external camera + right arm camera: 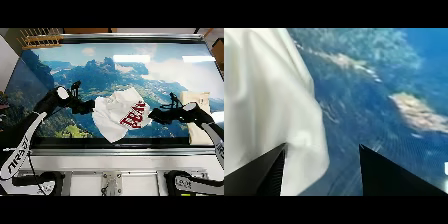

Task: Fold the clothes and pants, and hang the long-sleeved shirts on hangers.

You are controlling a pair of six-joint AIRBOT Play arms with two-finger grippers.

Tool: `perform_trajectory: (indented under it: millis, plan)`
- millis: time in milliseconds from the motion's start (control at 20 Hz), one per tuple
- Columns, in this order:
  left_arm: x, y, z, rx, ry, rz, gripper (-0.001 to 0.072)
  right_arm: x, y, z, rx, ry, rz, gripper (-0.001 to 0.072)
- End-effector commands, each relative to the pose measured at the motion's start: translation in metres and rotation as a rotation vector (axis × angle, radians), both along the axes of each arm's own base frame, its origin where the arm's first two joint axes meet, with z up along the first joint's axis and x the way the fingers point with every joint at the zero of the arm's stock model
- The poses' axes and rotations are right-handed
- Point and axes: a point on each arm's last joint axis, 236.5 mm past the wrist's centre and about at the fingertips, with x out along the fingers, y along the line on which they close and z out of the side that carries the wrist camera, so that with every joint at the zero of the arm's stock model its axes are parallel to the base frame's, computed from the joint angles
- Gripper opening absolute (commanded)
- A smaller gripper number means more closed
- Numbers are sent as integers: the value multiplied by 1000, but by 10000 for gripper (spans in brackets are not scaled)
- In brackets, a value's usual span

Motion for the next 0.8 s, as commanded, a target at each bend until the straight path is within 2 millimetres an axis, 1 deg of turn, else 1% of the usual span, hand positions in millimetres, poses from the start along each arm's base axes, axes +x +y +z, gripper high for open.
perform_trajectory:
  millis: [0, 50, 100, 150, 200, 250, 300, 350, 400, 450, 500, 550, 600, 650, 700, 750]
  plan:
    - [2, 1, 2, 0, -7, 2, 5, 20, 19, -11, -29, -60, 6, 442]
    - [2, 1, 2, 0, -7, 2, 5, 24, 21, -8, -39, -87, 31, 212]
    - [2, 1, 3, -1, -11, 2, 4, 29, 22, -1, -41, -111, 56, 14]
    - [8, 3, 14, -8, -37, 12, 4, 37, 20, 15, -46, -150, 77, 16]
    - [22, 8, 39, -21, -104, 29, 3, 48, 15, 39, -61, -202, 109, 15]
    - [38, 14, 77, -41, -197, 49, 4, 60, 7, 76, -90, -275, 145, 15]
    - [54, 21, 132, -64, -324, 70, 4, 70, -1, 123, -122, -359, 182, 15]
    - [62, 29, 189, -86, -449, 87, 4, 73, -6, 172, -148, -440, 216, 15]
    - [61, 35, 254, -109, -589, 96, 4, 70, -8, 224, -174, -525, 246, 15]
    - [52, 40, 312, -128, -717, 100, 4, 62, -8, 278, -197, -619, 263, 15]
    - [35, 44, 371, -148, -851, 105, 4, 51, -5, 325, -216, -706, 261, 15]
    - [15, 46, 417, -168, -962, 105, 4, 36, -2, 371, -233, -799, 247, 15]
    - [-12, 47, 458, -189, -1064, 100, 4, 19, 2, 410, -250, -887, 234, 14]
    - [-37, 47, 488, -207, -1139, 89, 4, 2, 4, 438, -262, -955, 220, 15]
    - [-63, 46, 513, -228, -1206, 78, 4, -18, 7, 461, -273, -1014, 210, 15]
    - [-85, 45, 531, -246, -1256, 67, 4, -34, 10, 476, -281, -1054, 202, 14]
